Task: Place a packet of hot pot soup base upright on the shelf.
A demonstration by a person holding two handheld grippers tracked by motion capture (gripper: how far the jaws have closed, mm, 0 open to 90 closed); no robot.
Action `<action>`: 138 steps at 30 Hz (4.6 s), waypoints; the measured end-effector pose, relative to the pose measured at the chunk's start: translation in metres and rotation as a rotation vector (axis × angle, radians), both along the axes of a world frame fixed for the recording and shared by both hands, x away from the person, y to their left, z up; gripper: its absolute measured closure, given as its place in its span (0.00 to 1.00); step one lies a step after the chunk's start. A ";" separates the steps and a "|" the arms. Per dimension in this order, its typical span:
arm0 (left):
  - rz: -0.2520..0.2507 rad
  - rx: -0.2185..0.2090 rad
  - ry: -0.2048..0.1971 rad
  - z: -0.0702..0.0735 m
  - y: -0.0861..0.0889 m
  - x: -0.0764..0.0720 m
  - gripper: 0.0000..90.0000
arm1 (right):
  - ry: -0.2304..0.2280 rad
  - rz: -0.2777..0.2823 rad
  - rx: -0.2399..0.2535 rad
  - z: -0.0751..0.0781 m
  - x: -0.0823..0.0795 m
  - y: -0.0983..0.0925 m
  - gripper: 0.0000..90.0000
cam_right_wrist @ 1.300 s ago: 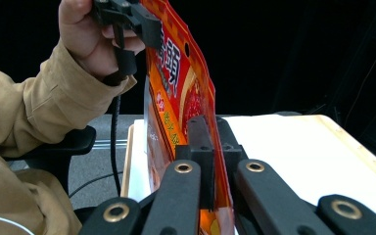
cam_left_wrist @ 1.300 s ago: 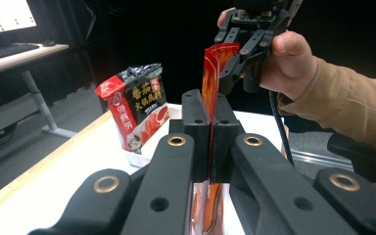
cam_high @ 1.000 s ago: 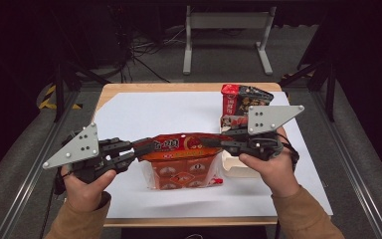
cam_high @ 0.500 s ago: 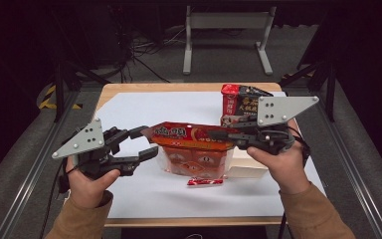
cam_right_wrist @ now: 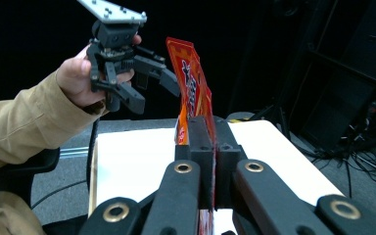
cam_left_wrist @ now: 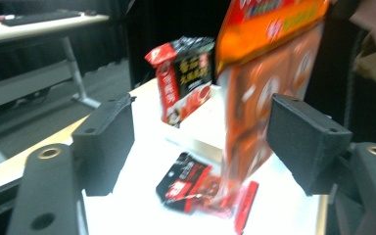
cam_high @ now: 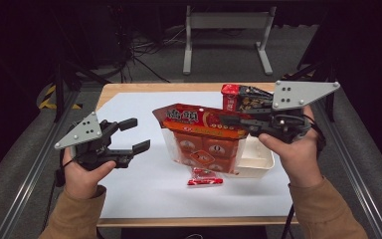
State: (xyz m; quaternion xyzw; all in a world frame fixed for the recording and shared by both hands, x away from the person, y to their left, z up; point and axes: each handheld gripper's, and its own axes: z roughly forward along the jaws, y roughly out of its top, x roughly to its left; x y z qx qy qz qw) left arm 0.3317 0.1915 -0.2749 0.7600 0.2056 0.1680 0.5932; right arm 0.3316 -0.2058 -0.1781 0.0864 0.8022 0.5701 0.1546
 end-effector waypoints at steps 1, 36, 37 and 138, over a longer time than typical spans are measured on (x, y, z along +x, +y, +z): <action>0.013 0.013 0.008 -0.002 0.000 0.002 0.28 | 0.002 -0.008 0.003 0.001 0.000 -0.002 1.00; 0.107 0.040 0.128 -0.037 0.020 0.042 0.20 | -0.012 -0.236 0.018 0.013 0.030 -0.054 1.00; 0.109 0.038 0.137 -0.037 0.020 0.042 0.20 | -0.012 -0.236 0.018 0.013 0.030 -0.054 1.00; 0.097 0.069 0.190 -0.077 -0.015 0.069 0.08 | 0.132 -0.480 0.001 -0.109 0.048 -0.116 0.98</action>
